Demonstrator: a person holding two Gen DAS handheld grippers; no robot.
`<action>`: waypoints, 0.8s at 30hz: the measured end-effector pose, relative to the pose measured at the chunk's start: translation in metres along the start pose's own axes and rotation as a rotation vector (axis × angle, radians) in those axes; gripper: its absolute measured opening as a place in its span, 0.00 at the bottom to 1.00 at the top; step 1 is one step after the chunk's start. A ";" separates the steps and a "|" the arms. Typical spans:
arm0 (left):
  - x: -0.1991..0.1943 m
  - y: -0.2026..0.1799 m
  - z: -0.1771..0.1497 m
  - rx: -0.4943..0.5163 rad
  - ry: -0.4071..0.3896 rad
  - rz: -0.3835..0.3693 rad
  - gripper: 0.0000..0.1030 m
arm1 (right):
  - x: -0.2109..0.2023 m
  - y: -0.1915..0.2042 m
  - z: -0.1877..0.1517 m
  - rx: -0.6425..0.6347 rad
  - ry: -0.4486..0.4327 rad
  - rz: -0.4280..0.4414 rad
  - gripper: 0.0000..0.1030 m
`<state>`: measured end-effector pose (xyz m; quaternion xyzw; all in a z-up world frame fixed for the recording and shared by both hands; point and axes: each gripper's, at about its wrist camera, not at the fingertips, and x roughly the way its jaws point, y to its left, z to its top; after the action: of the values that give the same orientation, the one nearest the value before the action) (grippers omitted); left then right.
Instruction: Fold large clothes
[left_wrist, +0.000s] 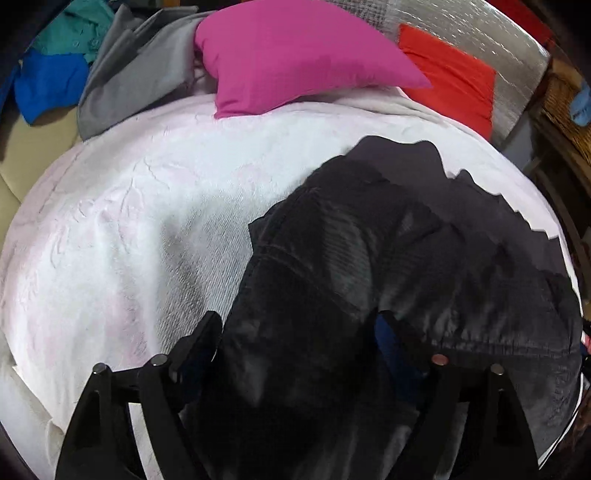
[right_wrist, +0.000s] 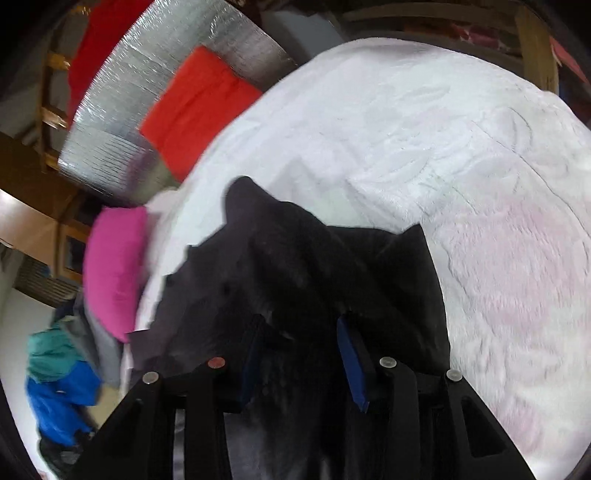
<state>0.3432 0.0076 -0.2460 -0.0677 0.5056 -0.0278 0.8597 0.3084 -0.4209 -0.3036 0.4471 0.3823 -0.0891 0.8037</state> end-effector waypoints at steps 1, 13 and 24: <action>0.001 0.001 0.001 -0.010 0.005 -0.010 0.84 | -0.001 0.002 0.000 0.000 -0.007 -0.002 0.44; -0.067 -0.036 -0.034 0.182 -0.234 0.009 0.84 | -0.035 0.080 -0.063 -0.349 -0.079 0.133 0.45; -0.055 -0.069 -0.052 0.370 -0.163 0.073 0.84 | 0.005 0.089 -0.076 -0.290 0.104 0.103 0.45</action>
<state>0.2725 -0.0586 -0.2132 0.1076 0.4228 -0.0835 0.8959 0.3143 -0.3082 -0.2731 0.3494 0.4090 0.0315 0.8424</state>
